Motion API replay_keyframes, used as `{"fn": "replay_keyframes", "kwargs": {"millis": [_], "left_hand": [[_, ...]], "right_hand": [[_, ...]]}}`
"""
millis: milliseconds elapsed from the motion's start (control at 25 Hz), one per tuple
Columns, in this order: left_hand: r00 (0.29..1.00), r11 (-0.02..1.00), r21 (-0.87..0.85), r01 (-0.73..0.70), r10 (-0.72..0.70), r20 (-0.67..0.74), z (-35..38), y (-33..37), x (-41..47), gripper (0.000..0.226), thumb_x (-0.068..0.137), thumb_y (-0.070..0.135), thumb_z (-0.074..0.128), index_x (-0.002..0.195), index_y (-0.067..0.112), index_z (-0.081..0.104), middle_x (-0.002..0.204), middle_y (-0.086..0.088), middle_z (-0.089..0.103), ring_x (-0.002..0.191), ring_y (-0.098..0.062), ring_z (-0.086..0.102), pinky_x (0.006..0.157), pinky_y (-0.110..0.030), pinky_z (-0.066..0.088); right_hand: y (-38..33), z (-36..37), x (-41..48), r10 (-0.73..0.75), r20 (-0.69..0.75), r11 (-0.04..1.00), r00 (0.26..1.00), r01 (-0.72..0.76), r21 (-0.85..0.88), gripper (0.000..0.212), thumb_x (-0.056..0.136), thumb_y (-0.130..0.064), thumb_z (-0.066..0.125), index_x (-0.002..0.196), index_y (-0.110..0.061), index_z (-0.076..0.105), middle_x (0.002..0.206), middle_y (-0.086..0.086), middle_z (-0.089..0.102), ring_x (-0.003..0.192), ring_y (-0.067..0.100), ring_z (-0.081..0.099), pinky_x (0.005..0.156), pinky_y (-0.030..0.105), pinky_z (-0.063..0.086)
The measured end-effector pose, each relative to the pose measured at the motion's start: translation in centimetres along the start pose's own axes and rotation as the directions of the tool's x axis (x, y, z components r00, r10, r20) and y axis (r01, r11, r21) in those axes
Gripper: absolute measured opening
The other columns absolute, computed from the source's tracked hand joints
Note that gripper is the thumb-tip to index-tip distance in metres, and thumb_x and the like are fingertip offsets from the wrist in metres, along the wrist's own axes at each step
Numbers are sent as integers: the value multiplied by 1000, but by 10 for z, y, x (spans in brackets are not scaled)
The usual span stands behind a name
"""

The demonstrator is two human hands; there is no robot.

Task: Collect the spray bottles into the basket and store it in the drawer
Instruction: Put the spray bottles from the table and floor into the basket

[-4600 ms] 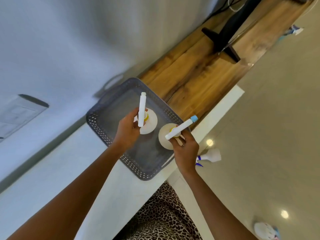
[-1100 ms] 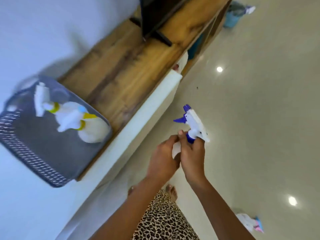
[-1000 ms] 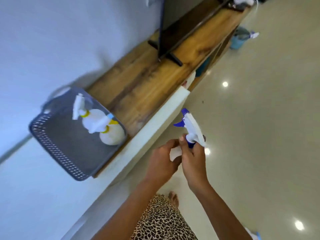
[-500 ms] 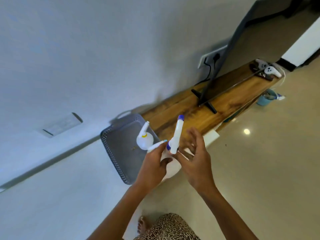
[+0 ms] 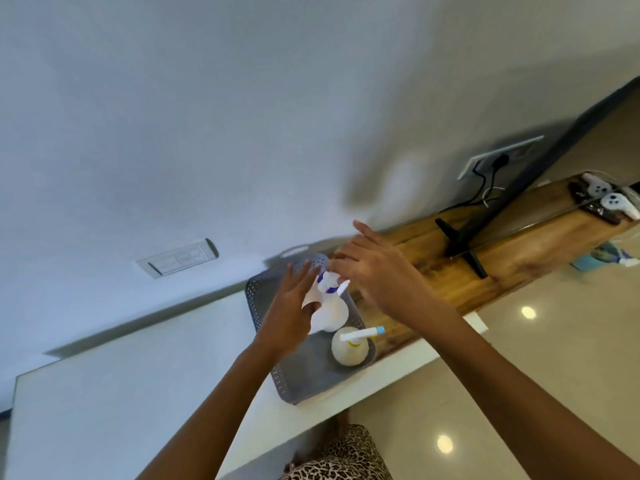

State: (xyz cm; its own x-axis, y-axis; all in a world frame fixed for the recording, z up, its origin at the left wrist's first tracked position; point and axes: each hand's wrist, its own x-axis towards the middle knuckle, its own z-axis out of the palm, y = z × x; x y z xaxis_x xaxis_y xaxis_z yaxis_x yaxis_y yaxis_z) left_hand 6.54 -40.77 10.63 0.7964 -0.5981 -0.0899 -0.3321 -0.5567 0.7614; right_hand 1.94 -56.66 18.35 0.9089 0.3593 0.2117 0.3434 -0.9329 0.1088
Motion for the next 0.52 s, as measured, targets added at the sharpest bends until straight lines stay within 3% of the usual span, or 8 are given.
{"fn": "replay_keyframes", "kwargs": {"millis": [80,160,240,360,520], "left_hand": [[999,989,145,16,-12,-30,0,-13,12,70,90,16,53,146,17,11,158,-3,-1,144,-23,-11,116,-36,11],[997,963,261,62,-48,-61,3,-27,19,75,89,22,54,147,17,5,156,-2,-14,142,-23,-21,117,-39,9],[991,944,309,117,-92,-95,10,-41,27,78,88,23,56,147,17,5,151,0,-22,139,-23,-26,118,-41,7],[973,914,337,225,-191,-129,20,-60,44,73,88,24,56,146,12,12,154,-6,-15,142,-28,-19,119,-43,5],[946,893,315,321,-285,-156,32,-80,61,66,89,23,54,144,11,20,157,-11,-6,144,-30,-12,117,-38,4]], "right_hand": [[16,18,21,14,25,999,1000,-15,29,29,64,1,76,89,-13,74,87,9,74,86,26,68,102,44,42],[31,43,40,30,46,996,998,-34,85,27,63,4,73,86,-11,74,83,10,72,81,30,67,93,41,51],[48,79,59,26,165,981,986,-56,183,31,73,6,62,100,-7,69,96,14,68,94,32,60,92,38,46],[69,143,78,15,379,965,925,-112,237,38,86,-1,45,121,-11,54,122,11,56,115,27,45,96,37,35],[82,211,88,-21,441,954,897,-115,278,40,82,1,52,121,-8,56,123,14,56,119,28,45,92,38,38]]}}
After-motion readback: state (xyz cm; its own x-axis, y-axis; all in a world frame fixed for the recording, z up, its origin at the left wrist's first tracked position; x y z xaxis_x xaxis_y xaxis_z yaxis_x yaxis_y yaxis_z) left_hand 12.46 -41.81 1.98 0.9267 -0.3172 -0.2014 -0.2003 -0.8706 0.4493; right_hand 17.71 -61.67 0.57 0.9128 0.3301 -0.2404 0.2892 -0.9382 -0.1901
